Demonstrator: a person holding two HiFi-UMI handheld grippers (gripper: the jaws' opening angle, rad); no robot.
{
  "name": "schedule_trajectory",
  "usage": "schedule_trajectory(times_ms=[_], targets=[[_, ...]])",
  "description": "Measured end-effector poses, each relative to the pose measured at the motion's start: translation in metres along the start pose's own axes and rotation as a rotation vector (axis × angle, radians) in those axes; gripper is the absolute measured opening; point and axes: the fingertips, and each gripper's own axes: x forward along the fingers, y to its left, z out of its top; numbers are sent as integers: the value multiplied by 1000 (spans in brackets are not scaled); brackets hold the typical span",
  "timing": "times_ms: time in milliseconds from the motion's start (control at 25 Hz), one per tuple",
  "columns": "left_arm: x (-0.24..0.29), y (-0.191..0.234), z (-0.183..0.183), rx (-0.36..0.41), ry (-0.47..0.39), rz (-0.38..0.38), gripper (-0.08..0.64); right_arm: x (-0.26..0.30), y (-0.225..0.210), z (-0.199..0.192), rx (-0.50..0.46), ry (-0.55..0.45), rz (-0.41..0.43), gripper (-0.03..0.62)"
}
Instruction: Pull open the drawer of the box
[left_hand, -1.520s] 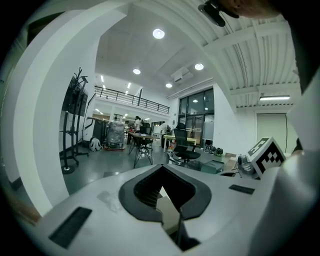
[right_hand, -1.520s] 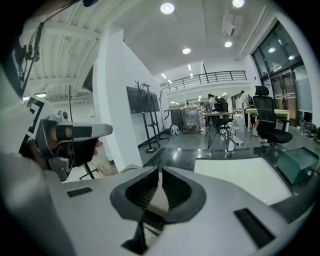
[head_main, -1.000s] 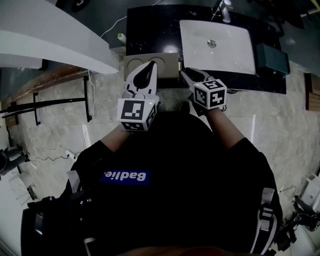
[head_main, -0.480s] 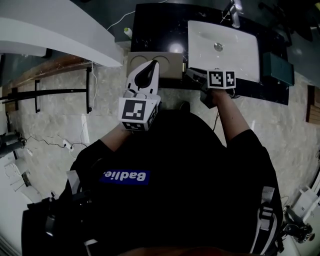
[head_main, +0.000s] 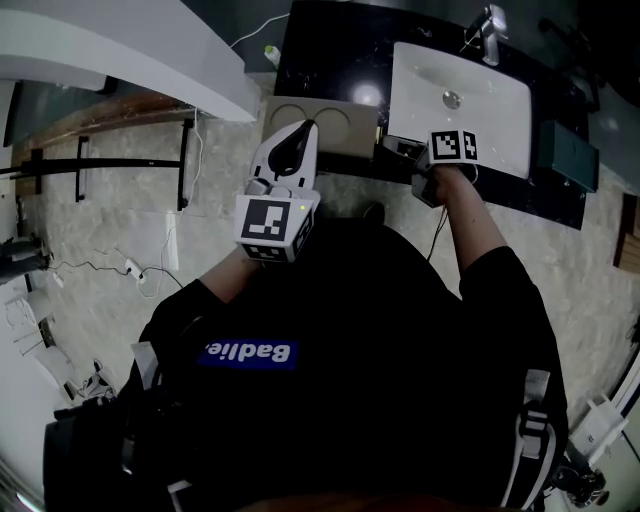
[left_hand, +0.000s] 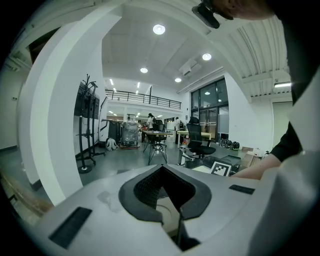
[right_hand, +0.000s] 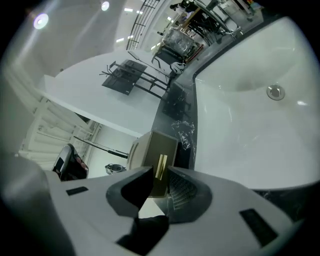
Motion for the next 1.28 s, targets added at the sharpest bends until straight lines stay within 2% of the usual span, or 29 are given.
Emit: schedule_trajectory(times_ms=[520,800,1160,1280], targets=[[-4,8,1,-6,21,51,-15,14,-9,6,71,39,70,69],[-6,8,-2,-15,21,66,-15,17,-6,5,111,35,149,48],[-4,4,1,-13,13,64,-15,16,-7,5,126,32,164,32],[-2,3,2,-8,11,63,-15,15,-11,6,95,36,149,32]])
